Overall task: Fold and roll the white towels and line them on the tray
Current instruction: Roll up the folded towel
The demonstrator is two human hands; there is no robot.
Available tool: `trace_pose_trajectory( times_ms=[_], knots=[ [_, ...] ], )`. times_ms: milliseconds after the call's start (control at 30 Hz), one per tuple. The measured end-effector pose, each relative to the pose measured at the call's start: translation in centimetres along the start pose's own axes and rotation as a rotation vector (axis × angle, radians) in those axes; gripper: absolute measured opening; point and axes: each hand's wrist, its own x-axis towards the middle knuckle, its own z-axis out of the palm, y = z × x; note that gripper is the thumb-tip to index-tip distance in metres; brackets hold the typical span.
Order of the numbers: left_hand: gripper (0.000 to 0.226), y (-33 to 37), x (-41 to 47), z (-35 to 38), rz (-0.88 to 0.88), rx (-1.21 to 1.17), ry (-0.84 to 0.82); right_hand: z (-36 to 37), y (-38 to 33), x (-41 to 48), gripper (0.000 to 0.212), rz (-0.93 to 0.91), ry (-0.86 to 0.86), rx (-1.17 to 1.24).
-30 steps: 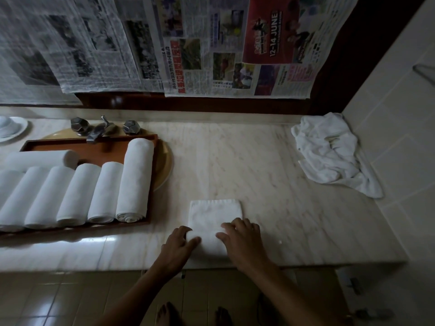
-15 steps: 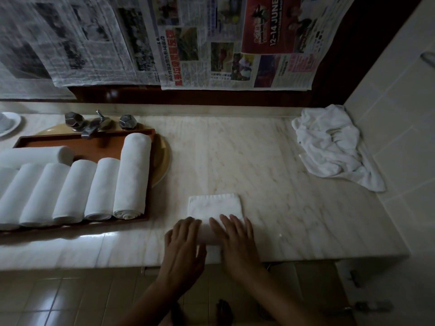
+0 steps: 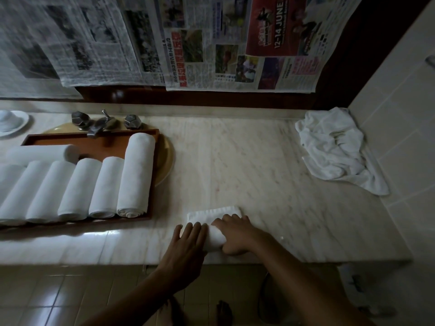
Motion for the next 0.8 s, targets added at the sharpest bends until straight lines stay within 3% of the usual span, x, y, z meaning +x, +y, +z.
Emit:
trace_pose_trajectory(
  times_ms=[100, 233, 300, 400, 633, 800],
  knots=[
    [0.067, -0.6, 0.8, -0.9, 0.031, -0.054, -0.033, 0.5, 0.4, -0.4, 0.077, 0.002, 0.11, 0.049],
    [0.066, -1.5, 2.6, -2.9, -0.039, -0.151, -0.173, 3.6, -0.8, -2.0, 0.089, -0.004, 0.477, -0.021],
    [0.07, -2.0, 3.5, -3.6, -0.091, -0.214, -0.246, 5.4, -1.6, -2.3, 0.097, -0.017, 0.563, -0.061],
    [0.065, -2.6, 4.1, -3.6, -0.173, -0.404, -0.291, 6.2, -1.2, -1.2, 0.11, -0.008, 0.541, -0.09],
    [0.076, -2.0, 2.3, -2.8, -0.624, -0.765, -0.026, 1.4, 0.0, 1.5, 0.112, -0.044, 0.389, -0.225],
    [0.07, -1.6, 2.1, -1.9, -0.817, -1.183, -0.121, -1.1, 0.9, 4.3, 0.109, -0.104, 0.239, -0.257]
  ],
)
